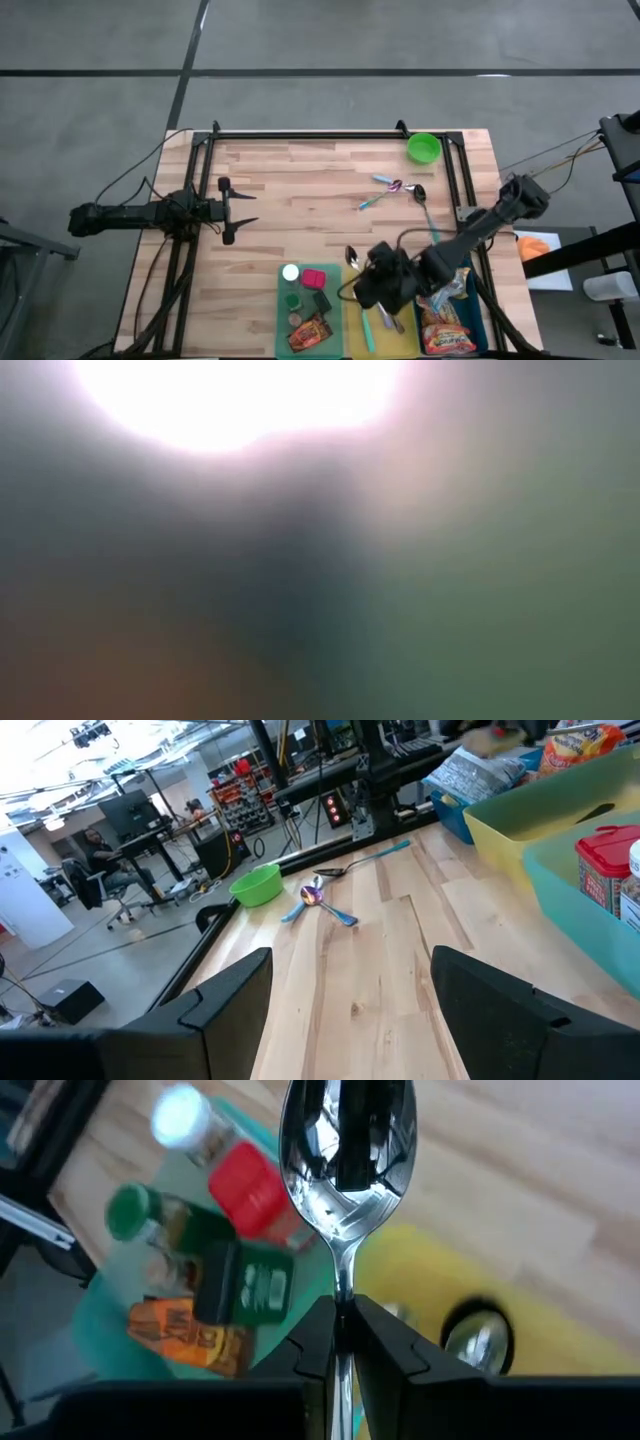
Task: Pick & Place Food Item
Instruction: Put the silver spoon into the yellow bin
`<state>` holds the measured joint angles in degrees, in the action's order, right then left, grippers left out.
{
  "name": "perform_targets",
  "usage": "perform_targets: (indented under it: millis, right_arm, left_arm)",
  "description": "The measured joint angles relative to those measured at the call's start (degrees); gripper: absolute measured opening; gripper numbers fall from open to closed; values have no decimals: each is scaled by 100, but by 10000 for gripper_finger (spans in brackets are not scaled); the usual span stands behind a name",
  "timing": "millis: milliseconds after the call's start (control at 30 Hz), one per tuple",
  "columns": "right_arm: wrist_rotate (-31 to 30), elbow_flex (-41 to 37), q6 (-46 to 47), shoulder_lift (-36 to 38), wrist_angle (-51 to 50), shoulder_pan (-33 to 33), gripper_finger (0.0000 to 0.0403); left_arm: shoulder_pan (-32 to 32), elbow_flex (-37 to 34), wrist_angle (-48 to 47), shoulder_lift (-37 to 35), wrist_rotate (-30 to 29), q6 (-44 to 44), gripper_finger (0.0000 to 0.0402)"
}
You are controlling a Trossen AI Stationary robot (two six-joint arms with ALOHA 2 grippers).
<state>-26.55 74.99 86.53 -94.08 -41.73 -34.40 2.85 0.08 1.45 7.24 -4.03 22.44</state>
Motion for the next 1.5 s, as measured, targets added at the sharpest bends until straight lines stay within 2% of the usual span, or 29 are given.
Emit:
perform_targets:
  millis: [333,500,733,1033,1267,1500]
  right_arm:
    - [-181,-7,1389,-537,-5,-854,24]
    - [-361,-12,2012,-807,-117,-937,24]
    - [274,-23,2610,-1197,-114,-964,24]
    - [540,-51,3194,-1417,-117,-944,24]
    - [868,-72,3349,-1569,-121,-882,24]
    - [925,-198,3393,-1527,-102,-871,24]
  left_arm:
    - [0,0,0,10,-2,0,275]
    - [0,0,0,10,-2,2,275]
    - [0,0,0,10,-1,2,275]
    - [0,0,0,10,-2,0,275]
    - [0,0,0,14,-2,0,275]
    - [0,0,0,13,-1,1,275]
